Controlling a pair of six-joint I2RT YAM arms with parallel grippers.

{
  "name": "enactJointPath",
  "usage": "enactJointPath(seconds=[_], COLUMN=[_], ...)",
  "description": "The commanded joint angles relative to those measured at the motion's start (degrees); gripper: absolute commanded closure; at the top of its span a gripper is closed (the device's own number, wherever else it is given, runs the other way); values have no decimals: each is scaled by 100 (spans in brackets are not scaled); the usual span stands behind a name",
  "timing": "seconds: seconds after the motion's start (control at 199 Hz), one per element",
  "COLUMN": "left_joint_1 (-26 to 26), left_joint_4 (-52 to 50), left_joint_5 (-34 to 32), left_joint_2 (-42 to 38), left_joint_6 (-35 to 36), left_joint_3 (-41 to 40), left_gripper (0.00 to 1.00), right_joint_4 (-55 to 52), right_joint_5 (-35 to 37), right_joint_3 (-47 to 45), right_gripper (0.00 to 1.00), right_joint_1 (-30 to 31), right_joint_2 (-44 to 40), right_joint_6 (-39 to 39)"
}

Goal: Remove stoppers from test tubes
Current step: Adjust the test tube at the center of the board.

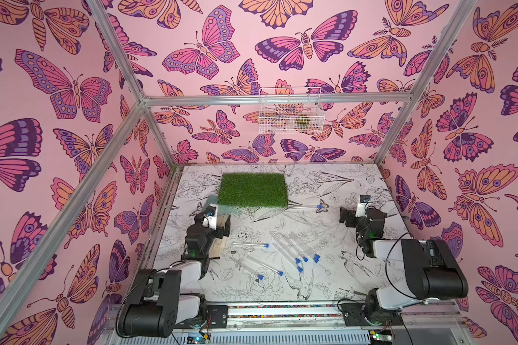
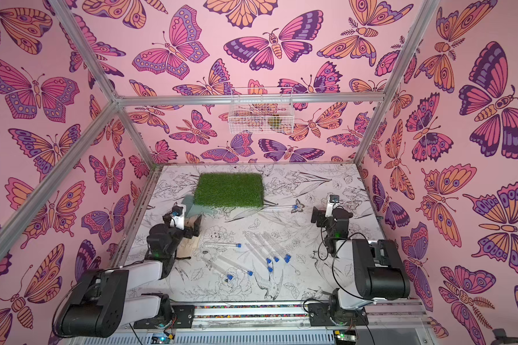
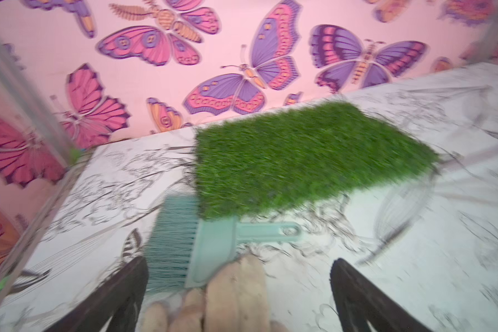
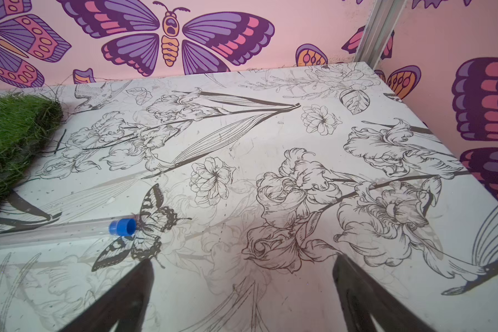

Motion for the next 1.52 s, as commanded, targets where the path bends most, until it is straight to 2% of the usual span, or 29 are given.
enactJointPath(seconds=[0.0, 0.176, 0.291, 0.341, 0.422, 0.467, 0.502, 0.557, 0.597, 0.638, 0.693, 0.723, 0.773, 0.823, 0.949, 1.145, 1.22, 1.335, 1.396, 1.511], left_joint_1=[-182, -275, -341, -431, -525, -517, -509, -484, -466, -447, -434, -382, -218, -90, 35, 126, 125, 121, 121, 117], left_joint_4=[1572, 1633, 1029, 663, -575, -1142, -2219, -4221, -4758, -4468, -4036, -3558, -2355, -1415, -543, -82, -208, -523, -547, -145], left_joint_5=[1728, 2395, 3309, 3390, 3759, 3727, 3832, 4151, 4338, 4393, 4150, 4059, 3811, 3392, 1920, 94, -497, -1322, -1585, -1858], left_joint_2=[611, 659, 511, 369, -90, -508, -725, -930, -811, -736, -892, -959, -1014, -1052, -1360, -1918, -2191, -2544, -2625, -2652], left_joint_6=[1271, 1891, 2917, 3168, 3995, 3928, 4092, 4903, 5268, 5084, 4658, 4290, 3286, 2523, 1133, 132, -247, -1235, -1227, -617], left_joint_3=[-862, -1061, -1199, -1191, -1105, -948, -571, 93, 305, 251, 107, -59, -381, -585, -810, -1184, -1232, -1246, -1245, -1155], left_gripper=[0, 0, 0, 0, 0, 0, 0, 0, 0, 0, 0, 0, 0, 0, 0, 0, 0, 0, 0, 0], right_joint_4=[-73, -24, -26, -25, -25, -25, -25, -25, -25, -22, -25, -25, -25, -24, -25, -25, -26, -25, -25, -25], right_joint_5=[58, 49, 49, 49, 49, 49, 49, 54, 49, 49, 49, 49, 49, 49, 50, 49, 49, 49, 49, 49], right_joint_3=[84, 44, 44, 48, 44, 46, 52, 44, 44, 44, 44, 44, 44, 44, 44, 44, 44, 44, 44, 44], right_gripper=[1, 1, 1, 1, 1, 1, 1, 1, 1, 1, 1, 1, 1, 1, 1, 1, 1, 1, 1, 1], right_joint_1=[46, 42, 43, 42, 44, 44, 47, 47, 48, 48, 48, 48, 47, 49, 48, 48, 49, 41, 44, 48], right_joint_2=[-20, -41, -41, -41, -41, -39, -41, -41, -41, -41, -41, -41, -41, -41, -41, -41, -41, -42, -41, -41], right_joint_6=[27, 17, 11, 14, 18, 14, 18, 18, 10, 8, 14, 14, 16, 20, 23, 27, 22, 22, 22, 27])
